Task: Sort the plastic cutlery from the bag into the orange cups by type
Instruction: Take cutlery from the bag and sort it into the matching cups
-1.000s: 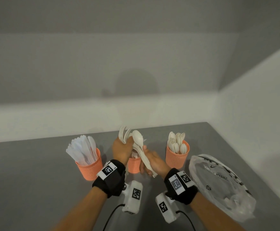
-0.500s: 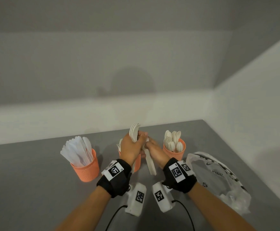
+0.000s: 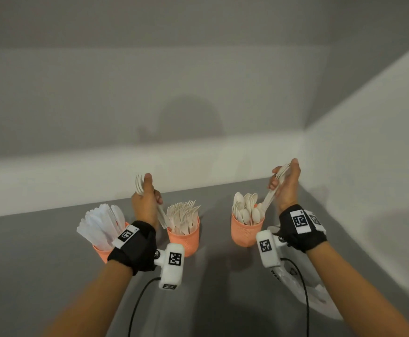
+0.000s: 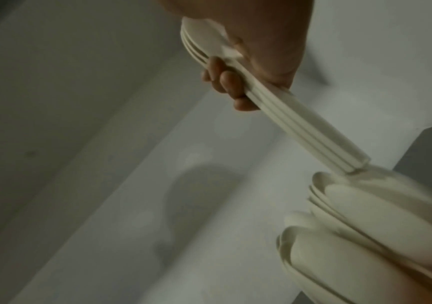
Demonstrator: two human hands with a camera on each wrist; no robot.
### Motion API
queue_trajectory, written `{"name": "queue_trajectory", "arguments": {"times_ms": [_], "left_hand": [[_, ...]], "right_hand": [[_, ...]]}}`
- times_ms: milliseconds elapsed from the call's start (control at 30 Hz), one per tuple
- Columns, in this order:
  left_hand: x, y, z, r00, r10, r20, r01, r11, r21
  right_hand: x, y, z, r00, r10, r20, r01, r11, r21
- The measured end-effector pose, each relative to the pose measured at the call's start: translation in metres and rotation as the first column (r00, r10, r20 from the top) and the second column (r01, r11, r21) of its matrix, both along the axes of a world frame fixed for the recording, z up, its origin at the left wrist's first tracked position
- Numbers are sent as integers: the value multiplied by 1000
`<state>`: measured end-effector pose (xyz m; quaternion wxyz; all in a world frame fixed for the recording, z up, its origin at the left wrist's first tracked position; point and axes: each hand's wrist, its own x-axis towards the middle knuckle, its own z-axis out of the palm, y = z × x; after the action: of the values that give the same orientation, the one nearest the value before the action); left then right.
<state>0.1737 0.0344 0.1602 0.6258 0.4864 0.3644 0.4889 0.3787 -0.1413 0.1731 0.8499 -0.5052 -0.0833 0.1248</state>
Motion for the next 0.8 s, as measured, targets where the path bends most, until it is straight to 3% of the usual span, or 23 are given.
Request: {"name": "queue_trajectory", "arguments": {"times_ms": [100, 467, 633, 800], "left_hand": [[11, 1, -3, 1000, -9, 14, 9, 1000, 27], [30, -8, -38, 978, 2, -206, 22, 993, 114], [32, -9, -51, 956, 14, -293, 41, 983, 181], [30, -1, -74, 917, 75, -393, 64, 942, 331]], "right_hand": [[9, 3, -6, 998, -24, -54, 24, 1000, 4], [13, 19, -34, 984, 24, -175, -31, 999, -41], [14, 22, -49, 989, 26, -146, -44, 991, -125], [15, 25, -60, 998, -44, 41, 53, 963, -263]]}}
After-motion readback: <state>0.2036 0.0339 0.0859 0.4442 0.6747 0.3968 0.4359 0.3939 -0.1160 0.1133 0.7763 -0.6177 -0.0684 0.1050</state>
